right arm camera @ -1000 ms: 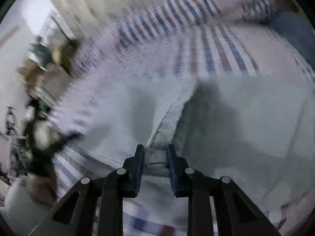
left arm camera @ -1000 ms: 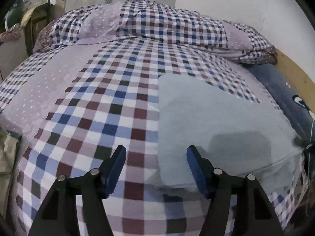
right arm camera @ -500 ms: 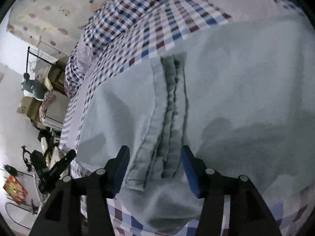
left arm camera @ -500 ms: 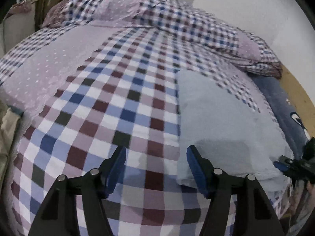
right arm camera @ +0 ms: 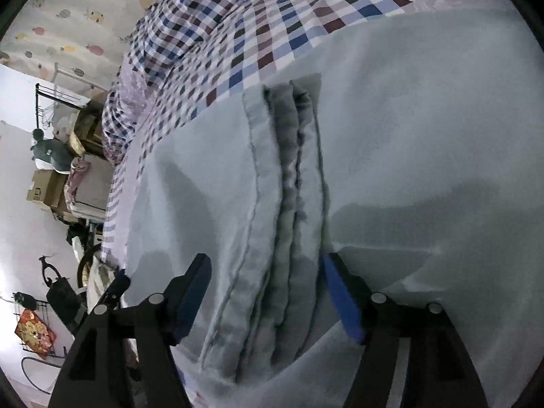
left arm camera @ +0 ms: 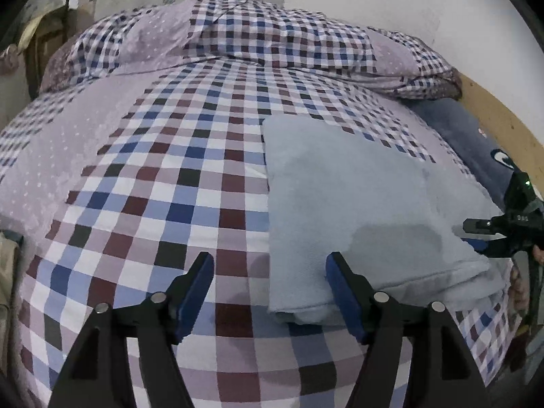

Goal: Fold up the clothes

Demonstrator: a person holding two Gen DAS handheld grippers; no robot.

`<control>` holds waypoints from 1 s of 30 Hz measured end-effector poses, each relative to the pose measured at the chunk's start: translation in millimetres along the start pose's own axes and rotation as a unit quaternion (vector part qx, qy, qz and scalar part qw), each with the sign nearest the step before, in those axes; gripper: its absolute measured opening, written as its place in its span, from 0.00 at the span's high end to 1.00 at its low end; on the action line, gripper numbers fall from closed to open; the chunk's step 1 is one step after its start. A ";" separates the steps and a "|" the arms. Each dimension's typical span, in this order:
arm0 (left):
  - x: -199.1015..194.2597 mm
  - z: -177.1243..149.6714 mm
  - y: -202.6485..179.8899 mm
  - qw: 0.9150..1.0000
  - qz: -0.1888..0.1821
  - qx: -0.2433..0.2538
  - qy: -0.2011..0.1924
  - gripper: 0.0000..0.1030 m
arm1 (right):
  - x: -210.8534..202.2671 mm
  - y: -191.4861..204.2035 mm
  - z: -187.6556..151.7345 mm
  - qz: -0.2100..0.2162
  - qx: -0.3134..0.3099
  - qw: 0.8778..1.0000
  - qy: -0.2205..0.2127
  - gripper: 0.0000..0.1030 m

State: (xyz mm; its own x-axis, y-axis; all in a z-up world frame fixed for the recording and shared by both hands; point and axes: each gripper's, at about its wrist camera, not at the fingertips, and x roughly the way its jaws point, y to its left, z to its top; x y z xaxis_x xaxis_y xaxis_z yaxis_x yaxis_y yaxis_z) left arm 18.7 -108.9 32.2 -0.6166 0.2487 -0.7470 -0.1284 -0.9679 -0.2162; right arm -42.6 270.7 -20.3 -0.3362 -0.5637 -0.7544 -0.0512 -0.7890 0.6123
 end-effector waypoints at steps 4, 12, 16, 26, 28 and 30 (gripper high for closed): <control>2.6 0.5 2.6 1.000 -0.008 -0.002 0.000 0.28 | 8.6 1.5 12.4 -0.028 -0.014 1.000 0.001 0.30; 12.0 -1.9 19.6 0.996 -0.056 -0.068 0.031 0.28 | 17.9 17.7 15.0 -0.068 -0.061 0.996 0.000 0.73; 17.5 -3.6 40.7 0.979 -0.115 -0.162 0.052 0.28 | 7.4 14.7 15.7 -0.122 -0.072 0.990 -0.017 0.85; 33.7 -11.9 33.8 0.931 -0.190 -0.295 0.101 0.26 | -34.7 133.9 -40.2 -0.102 -0.318 0.927 -0.171 0.35; 34.7 -12.4 33.2 0.927 -0.185 -0.313 0.095 0.27 | -24.9 159.5 -65.7 -0.084 -0.375 0.906 -0.176 0.31; 33.6 -12.9 36.4 0.920 -0.186 -0.334 0.090 0.43 | -7.6 176.6 -96.3 -0.083 -0.440 0.879 -0.163 0.30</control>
State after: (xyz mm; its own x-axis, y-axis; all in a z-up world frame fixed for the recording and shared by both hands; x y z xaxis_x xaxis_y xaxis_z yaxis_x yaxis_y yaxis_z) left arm 3.4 -135.3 -8.9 -0.4803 0.6180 -0.6224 0.2378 -0.5913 -0.7706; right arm 41.5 112.2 70.8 -0.6525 -0.4356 -0.6201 0.5741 -0.8183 -0.0292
